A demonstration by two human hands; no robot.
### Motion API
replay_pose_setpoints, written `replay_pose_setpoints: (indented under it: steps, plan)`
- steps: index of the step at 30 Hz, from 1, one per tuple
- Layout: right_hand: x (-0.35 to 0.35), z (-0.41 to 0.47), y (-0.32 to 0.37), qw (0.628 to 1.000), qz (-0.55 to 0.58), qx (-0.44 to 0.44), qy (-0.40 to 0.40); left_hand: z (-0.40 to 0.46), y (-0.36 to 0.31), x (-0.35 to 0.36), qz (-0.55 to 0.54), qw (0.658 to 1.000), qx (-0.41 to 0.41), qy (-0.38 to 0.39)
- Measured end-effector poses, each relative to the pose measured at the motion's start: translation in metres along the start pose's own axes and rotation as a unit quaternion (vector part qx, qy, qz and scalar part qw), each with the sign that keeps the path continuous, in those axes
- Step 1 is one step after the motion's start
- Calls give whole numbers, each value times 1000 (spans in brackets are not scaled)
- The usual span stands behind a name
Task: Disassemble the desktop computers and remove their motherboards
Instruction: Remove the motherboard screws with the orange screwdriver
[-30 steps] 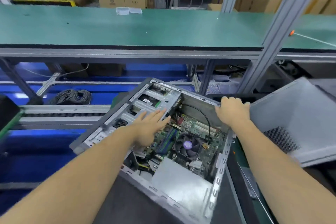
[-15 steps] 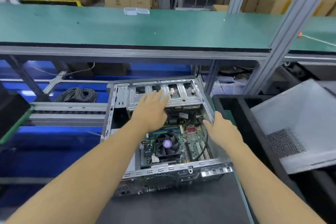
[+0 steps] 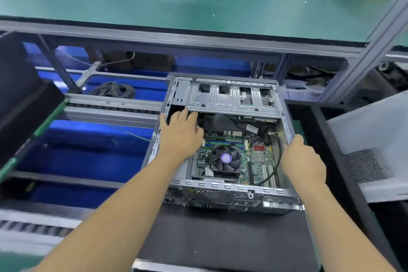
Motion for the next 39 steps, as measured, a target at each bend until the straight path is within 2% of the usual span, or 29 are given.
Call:
replay_pose_setpoints:
  steps: [4,9,12,14,15,17,19,23,27,30,33,36,39]
  plan:
    - [-6,-5,13,1000,17,-27,0,-8,-6,-7,-20,1000,20,-3]
    - [-15,-23,56,994,42,-101,-24,-37,1,-15,-14,991,123,51]
    - [-11,-58,106,967,169,-188,-2,-66,15,-27,-39,979,180,83]
    - [-8,-94,146,943,214,-254,3,-91,33,-43,-53,973,221,41]
    - [-6,-113,164,933,221,-285,1,-104,46,-51,-43,971,233,-11]
    - [2,-152,198,910,221,-350,-12,-133,82,-60,-35,970,206,-126]
    - [9,-190,228,882,199,-426,-40,-162,124,-56,-33,975,138,-171]
    - [30,-239,254,843,125,-518,-72,-207,185,-15,-52,995,57,-55]
    - [36,-242,246,833,101,-536,-95,-231,220,22,-110,992,-60,17]
    - [33,-232,236,839,114,-521,-108,-236,213,44,-213,967,-115,83]
    - [25,-211,213,866,131,-464,-134,-224,191,37,-357,921,-142,59]
    - [9,-179,180,881,149,-411,-182,-185,156,16,-468,874,-118,47]
    - [-20,-133,133,911,128,-304,-247,-129,113,-5,-542,830,-127,40]
Point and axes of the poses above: each hand's wrist, its own z-axis towards the middle knuckle, its own x-axis out of the palm, y = z × x, the point moved 6 cm from there along z, towards the middle knuckle
